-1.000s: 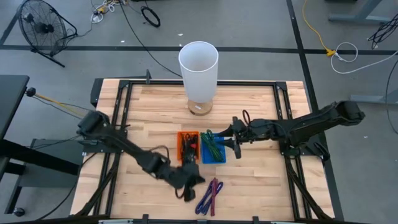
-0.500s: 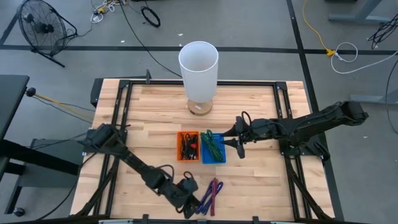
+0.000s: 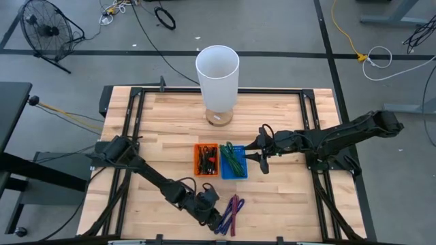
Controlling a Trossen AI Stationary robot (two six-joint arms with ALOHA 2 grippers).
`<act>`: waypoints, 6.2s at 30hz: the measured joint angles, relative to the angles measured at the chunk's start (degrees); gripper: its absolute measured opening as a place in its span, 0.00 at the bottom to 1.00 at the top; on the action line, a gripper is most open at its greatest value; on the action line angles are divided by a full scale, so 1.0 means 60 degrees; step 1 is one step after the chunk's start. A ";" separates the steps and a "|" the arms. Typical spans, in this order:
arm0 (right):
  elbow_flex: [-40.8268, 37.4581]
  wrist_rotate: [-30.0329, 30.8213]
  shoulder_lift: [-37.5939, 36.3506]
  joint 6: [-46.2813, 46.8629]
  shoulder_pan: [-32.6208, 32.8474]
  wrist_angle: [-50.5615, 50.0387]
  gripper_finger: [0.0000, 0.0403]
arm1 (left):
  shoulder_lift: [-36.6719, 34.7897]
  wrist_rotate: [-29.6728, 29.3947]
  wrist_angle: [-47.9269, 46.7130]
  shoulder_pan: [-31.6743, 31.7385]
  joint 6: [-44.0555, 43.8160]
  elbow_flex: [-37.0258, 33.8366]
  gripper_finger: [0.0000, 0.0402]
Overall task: Pick & Place USB Port
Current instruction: Put the blue USB cable into the blue bin
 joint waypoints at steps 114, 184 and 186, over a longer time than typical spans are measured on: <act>0.0004 0.0474 0.0007 0.0327 0.0000 0.1531 0.39 | -0.3079 -0.2747 -0.3548 0.2791 0.8039 0.1559 0.01; 0.0033 0.0830 0.0104 0.0538 0.0035 0.1745 0.01 | -0.3972 -0.1756 -0.4493 0.3660 0.9399 0.1563 0.04; 0.0033 0.0823 0.0087 0.0602 0.0033 0.1493 0.01 | -0.4019 -0.1773 -0.4675 0.3661 0.9392 0.1563 0.04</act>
